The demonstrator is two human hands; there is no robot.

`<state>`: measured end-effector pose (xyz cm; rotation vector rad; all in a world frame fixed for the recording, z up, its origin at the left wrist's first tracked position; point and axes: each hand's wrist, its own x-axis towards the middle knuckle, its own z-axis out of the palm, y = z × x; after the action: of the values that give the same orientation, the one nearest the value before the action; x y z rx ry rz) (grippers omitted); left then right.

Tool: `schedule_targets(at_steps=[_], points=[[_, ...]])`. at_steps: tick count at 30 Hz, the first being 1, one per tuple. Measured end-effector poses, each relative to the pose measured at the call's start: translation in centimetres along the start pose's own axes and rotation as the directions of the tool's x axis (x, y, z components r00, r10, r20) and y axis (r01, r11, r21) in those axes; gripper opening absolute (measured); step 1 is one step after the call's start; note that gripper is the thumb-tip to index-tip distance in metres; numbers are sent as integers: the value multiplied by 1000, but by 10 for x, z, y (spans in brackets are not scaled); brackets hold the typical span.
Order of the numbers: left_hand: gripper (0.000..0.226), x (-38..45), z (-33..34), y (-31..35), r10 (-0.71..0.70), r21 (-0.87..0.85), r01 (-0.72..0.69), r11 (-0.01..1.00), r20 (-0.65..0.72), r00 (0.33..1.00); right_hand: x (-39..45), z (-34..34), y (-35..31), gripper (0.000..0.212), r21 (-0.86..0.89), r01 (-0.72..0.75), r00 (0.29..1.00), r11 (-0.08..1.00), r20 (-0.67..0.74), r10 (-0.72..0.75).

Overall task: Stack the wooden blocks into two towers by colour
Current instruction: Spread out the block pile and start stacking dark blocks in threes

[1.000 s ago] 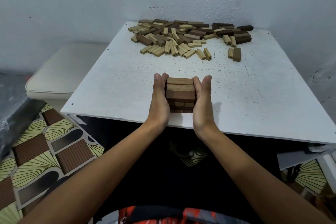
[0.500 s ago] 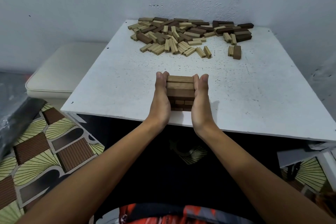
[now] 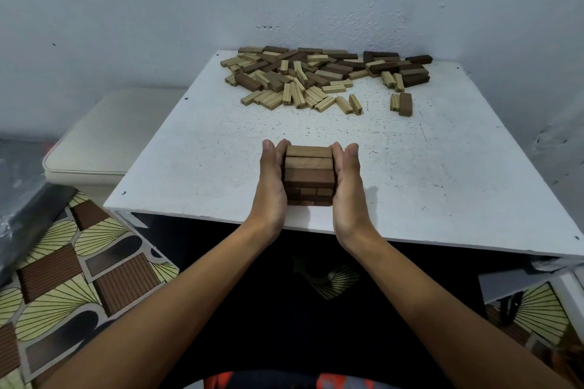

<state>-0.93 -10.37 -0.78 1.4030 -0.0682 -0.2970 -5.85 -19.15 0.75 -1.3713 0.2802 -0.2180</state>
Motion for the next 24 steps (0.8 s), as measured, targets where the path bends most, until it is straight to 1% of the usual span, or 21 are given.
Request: schedule_targets(at_steps=[4,8,11,13,16,19,20,22,23,24], points=[[67,0,1,-1,2,2,-2,1000,-4,1000,-1,1,0,40,-25,2,1000,1000,0,-2],[67,1,0,-3,15,7,-15,1000,-12,1000,1,0,4,41,-46,20,1000,999,0,-20],[71,2,0,-4,20,9,-20,1000,-17,1000,1,1,4,42,-46,31,1000,998,5,-31],[66,2,-1,-4,24,7,-24,1000,-22,999,2,-1,6,43,-58,33,999,998,3,-33],[64,2,-1,-3,29,-15,-29,999,-29,999,5,-4,8,47,-57,28,1000,998,-1,-28],[63,7,-4,2,30,-55,-32,998,-30,999,10,-8,7,44,-63,42,999,997,-3,-42],[63,10,-6,4,29,-62,-30,998,-26,999,13,-11,5,51,-61,37,999,997,-6,-37],[62,19,-12,10,21,-41,-23,999,-35,999,22,-19,1,85,-74,38,999,997,-15,-39],[61,24,-16,14,16,-29,-17,999,-42,999,28,-21,-4,93,-77,30,999,997,-11,-31],[60,29,-19,18,9,-28,-11,1000,-49,999,34,-24,-7,95,-69,32,999,997,-10,-33]])
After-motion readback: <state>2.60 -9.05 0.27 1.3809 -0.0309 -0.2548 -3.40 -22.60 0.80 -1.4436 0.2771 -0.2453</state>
